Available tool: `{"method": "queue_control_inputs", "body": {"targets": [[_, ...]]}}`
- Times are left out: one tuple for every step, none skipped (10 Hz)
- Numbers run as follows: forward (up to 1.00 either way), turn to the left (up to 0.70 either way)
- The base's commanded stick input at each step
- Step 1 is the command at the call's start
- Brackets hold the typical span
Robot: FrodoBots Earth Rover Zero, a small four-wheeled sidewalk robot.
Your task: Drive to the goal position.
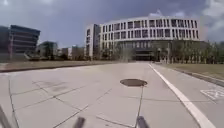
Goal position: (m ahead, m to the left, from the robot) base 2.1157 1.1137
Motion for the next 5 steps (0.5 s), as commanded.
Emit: {"method": "queue_control_inputs", "body": {"targets": [[0.7,0.0],[0.7,0.0],[0.7,0.0],[0.7,0.0],[0.7,0.0]]}}
